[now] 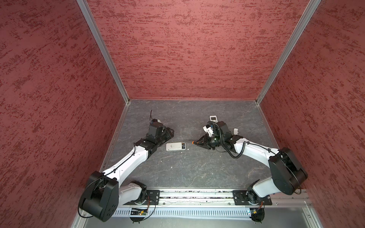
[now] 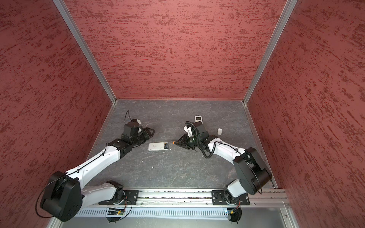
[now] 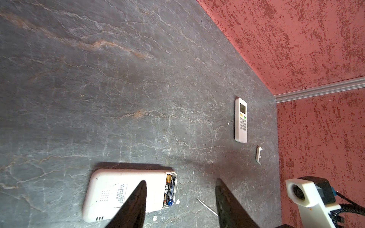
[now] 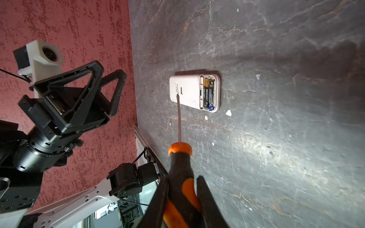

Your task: Unload the batteries from the remote control

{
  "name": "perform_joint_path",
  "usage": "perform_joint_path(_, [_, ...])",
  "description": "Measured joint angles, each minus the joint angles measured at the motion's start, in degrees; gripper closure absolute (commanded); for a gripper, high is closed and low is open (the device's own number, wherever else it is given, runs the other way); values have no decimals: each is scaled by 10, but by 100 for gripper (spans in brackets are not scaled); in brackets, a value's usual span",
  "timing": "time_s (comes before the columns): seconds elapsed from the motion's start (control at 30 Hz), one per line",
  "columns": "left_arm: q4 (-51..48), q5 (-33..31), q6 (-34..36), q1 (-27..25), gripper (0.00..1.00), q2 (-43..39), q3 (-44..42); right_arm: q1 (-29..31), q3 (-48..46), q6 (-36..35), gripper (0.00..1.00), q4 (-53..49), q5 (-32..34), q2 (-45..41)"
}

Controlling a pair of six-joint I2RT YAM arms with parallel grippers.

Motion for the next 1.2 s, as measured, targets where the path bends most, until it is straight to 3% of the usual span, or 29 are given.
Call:
perform_joint_path(0.8, [-5, -24, 28, -59, 49, 35, 0, -11, -62, 54, 100, 59, -6, -3])
perform_joint_path(1.0, [-11, -33, 47, -52, 57, 76, 10, -11, -70, 48, 100, 54, -6, -6])
perform_joint_path(1.2, [-5, -30, 60, -38, 59, 136, 39, -11, -82, 25, 100, 35, -6, -17])
